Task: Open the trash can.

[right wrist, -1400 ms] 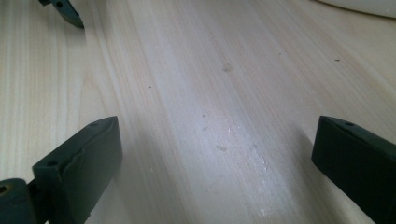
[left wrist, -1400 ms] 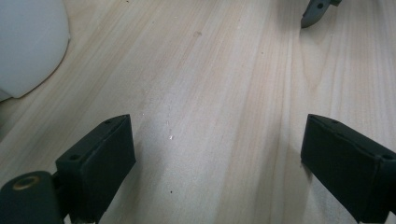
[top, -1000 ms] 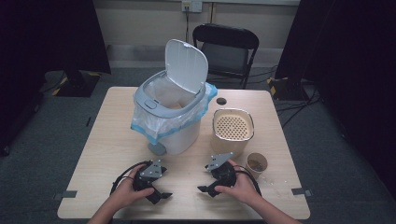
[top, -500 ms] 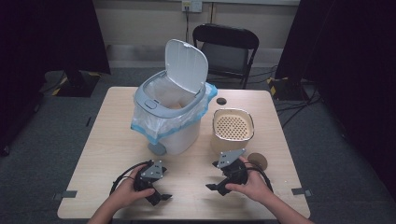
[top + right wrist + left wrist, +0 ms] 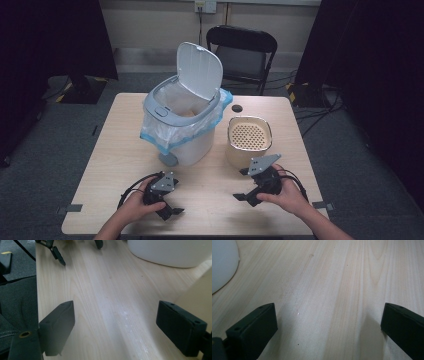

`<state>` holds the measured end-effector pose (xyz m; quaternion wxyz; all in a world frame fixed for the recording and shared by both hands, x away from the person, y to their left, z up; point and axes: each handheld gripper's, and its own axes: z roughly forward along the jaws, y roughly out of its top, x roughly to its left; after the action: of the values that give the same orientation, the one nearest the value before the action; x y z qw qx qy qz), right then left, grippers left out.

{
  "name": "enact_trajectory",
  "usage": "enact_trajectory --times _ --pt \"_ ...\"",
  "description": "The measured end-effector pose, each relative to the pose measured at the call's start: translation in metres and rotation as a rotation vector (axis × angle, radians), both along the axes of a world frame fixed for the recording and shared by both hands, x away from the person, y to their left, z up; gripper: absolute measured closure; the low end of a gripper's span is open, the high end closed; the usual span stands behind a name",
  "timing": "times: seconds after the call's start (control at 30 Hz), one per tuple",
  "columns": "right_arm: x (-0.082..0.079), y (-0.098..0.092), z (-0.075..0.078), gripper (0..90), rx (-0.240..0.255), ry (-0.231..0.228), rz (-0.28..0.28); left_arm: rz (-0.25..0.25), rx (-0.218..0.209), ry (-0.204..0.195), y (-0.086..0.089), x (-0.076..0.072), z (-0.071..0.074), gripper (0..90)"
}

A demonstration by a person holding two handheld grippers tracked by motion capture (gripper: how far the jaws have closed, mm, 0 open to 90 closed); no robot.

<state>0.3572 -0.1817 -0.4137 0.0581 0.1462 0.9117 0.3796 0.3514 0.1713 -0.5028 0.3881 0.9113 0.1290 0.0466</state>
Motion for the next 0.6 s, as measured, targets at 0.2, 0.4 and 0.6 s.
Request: enact_trajectory --times 0.2,0.4,0.6 --pt "0.002 -0.015 0.010 14.9 -0.004 -0.009 -0.022 0.002 0.000 -0.001 0.000 0.000 0.000 0.0" --pt "0.004 -0.028 0.023 14.8 0.005 -0.032 -0.039 0.000 0.000 0.000 0.000 0.000 0.000 0.0" --pt "0.007 -0.041 0.031 14.8 0.012 -0.050 -0.059 0.001 -0.001 0.000 0.000 0.000 0.000 0.0"
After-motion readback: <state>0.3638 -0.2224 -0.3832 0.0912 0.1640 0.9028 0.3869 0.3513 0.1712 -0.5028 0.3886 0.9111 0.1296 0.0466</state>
